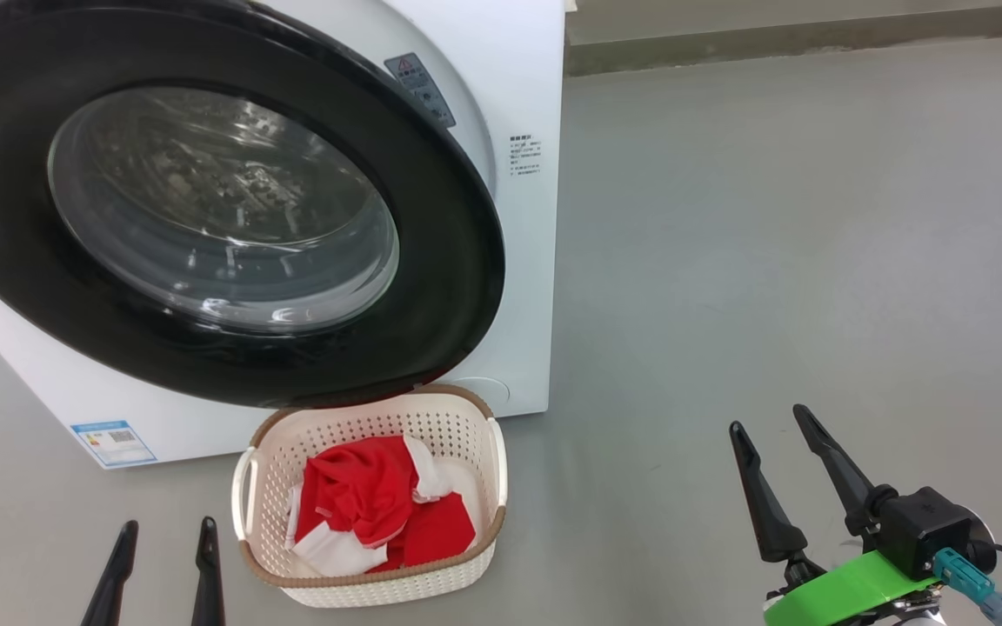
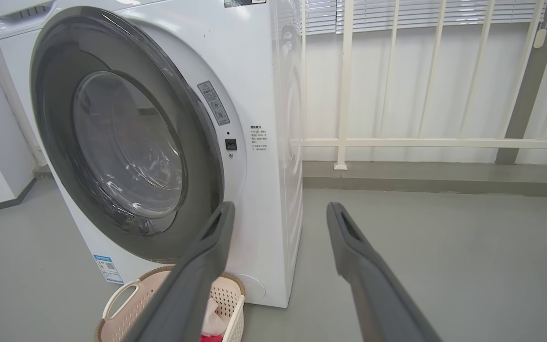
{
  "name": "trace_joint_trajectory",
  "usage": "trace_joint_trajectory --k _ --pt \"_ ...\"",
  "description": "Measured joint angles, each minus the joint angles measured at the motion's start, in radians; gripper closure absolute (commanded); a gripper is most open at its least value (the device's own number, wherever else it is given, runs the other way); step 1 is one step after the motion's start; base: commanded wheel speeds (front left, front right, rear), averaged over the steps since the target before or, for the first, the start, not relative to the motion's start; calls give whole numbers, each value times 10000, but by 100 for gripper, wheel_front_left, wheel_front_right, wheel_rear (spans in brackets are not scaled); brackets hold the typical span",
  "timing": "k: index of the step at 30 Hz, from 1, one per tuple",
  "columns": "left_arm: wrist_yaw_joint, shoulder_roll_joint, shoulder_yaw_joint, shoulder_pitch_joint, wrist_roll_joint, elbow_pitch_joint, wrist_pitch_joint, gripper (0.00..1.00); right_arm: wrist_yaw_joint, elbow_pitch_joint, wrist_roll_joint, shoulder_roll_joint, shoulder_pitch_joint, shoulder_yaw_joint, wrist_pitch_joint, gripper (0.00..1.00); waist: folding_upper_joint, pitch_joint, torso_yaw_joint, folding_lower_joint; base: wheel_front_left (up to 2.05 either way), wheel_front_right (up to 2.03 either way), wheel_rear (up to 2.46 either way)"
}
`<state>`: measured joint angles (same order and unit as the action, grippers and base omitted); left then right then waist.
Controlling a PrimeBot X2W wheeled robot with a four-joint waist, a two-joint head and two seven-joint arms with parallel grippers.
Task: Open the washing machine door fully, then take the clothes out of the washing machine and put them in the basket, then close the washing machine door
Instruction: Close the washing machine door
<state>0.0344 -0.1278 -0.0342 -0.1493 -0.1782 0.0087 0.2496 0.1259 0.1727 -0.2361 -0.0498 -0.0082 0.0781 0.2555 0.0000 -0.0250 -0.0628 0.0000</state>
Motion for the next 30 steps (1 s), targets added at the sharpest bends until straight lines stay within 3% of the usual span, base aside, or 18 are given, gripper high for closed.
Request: trace_joint_trajectory --k 8,10,11,17,30 --pt "-161 178 -222 0 303 0 0 0 0 48 0 6 -1 46 0 0 0 89 39 0 0 0 0" --pt "-186 211 -255 0 364 0 0 0 0 130 2 4 -2 111 0 59 1 96 69 0 0 0 0" --pt "-188 244 -257 0 382 -2 0 0 0 234 25 4 -4 180 0 100 0 96 88 0 0 0 0" --pt "-301 412 -253 0 466 -59 0 0 0 834 477 6 -304 583 -2 100 0 138 253 1 0 0 0" --pt "-451 577 -280 591 416 -232 0 0 0 3344 -211 -65 -4053 2142 0 100 0 1077 761 0 0 0 0"
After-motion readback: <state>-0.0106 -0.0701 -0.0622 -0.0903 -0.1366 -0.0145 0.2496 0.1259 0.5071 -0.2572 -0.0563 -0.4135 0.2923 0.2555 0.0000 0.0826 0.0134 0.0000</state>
